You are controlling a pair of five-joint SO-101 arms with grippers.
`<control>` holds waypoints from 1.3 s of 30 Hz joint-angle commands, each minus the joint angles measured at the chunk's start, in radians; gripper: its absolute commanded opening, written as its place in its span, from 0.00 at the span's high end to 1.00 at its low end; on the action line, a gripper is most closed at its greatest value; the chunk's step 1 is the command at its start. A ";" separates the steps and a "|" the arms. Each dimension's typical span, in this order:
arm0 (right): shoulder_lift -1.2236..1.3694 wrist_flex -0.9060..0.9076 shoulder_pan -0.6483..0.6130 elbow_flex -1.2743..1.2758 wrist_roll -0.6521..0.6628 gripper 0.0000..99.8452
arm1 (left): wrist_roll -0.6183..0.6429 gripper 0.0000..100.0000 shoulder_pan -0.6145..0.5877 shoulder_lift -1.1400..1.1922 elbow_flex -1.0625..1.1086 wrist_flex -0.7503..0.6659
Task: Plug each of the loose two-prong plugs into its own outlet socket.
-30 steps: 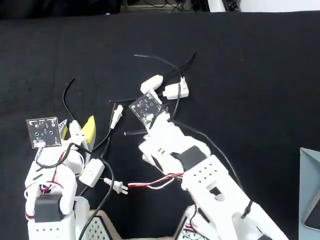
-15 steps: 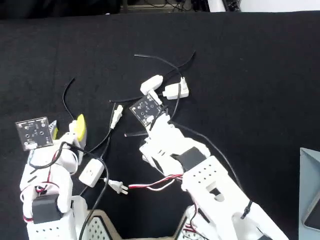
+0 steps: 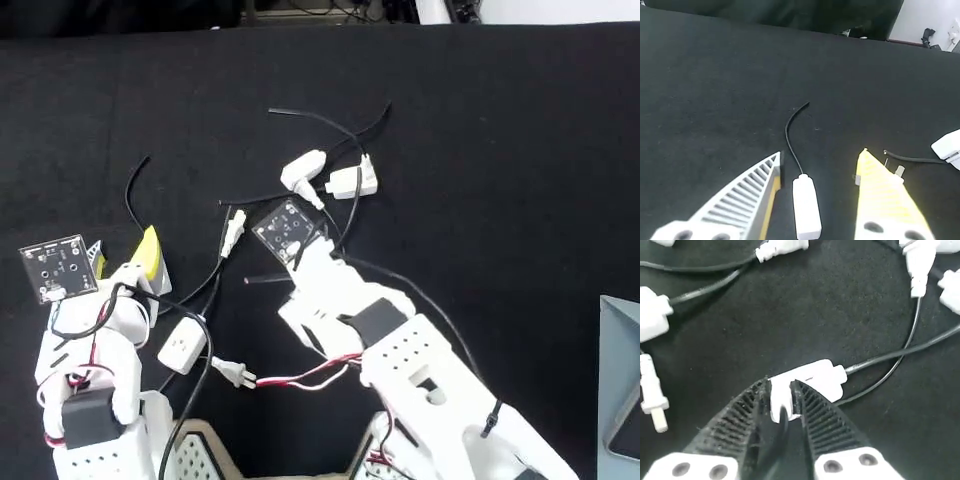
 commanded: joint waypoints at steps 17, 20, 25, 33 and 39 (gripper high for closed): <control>-0.001 0.029 -0.069 0.031 0.031 0.99 | 0.006 0.75 -0.002 -0.006 -0.018 -0.025; -0.005 0.040 -0.068 0.031 0.058 0.99 | 0.006 0.75 -0.002 -0.006 -0.018 -0.025; -0.001 0.035 -0.037 0.027 0.120 0.99 | 0.006 0.75 -0.001 -0.006 -0.018 -0.025; 0.001 0.035 0.038 0.012 0.222 0.99 | 0.006 0.75 -0.001 -0.006 -0.016 -0.025; 0.002 0.043 0.038 0.030 0.258 0.99 | 0.006 0.75 -0.001 -0.006 -0.016 -0.025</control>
